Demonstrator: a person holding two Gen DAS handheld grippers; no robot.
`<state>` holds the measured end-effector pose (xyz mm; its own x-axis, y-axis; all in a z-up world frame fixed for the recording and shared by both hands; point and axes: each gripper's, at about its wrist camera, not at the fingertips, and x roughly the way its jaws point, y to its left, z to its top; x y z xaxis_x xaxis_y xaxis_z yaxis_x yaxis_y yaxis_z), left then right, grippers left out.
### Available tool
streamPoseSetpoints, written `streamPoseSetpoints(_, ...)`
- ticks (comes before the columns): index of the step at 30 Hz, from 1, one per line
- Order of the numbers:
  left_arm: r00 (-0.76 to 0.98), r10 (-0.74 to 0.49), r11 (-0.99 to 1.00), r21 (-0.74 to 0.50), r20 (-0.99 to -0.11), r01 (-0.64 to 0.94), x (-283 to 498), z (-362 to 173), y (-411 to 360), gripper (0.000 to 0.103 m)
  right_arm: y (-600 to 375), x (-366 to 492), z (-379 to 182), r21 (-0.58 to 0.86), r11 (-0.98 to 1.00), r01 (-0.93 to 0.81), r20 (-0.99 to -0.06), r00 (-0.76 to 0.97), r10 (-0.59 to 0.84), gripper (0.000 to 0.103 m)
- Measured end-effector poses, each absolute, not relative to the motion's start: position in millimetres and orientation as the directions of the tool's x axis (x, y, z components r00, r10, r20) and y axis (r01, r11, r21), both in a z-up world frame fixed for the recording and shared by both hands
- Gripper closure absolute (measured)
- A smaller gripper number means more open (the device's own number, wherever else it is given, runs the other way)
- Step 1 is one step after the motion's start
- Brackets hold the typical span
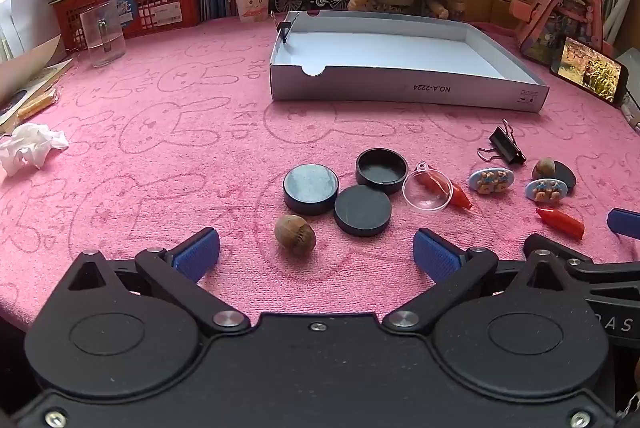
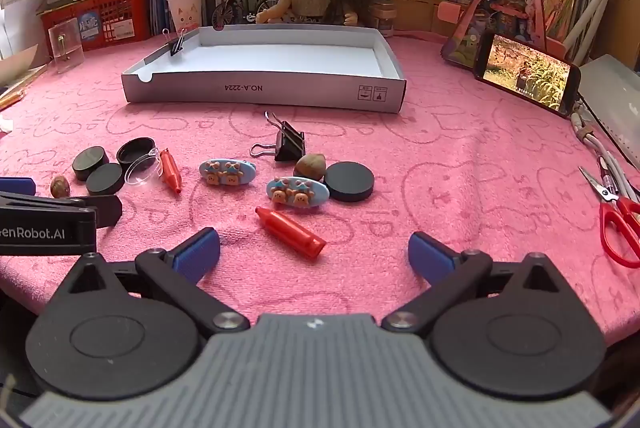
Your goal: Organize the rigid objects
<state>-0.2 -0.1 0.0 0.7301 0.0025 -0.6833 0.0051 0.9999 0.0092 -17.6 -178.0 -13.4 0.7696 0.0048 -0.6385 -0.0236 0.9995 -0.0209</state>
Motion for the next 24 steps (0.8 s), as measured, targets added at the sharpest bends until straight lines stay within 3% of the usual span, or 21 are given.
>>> streamPoseSetpoints(24, 0.730, 0.002, 1.000, 0.008, -0.684, 0.005, -0.2, 0.0, -0.1, 0.000, -176.0, -18.9, -13.4, -0.022, 0.999, -0.023, -0.637, 0.771, 0.003, 0.000)
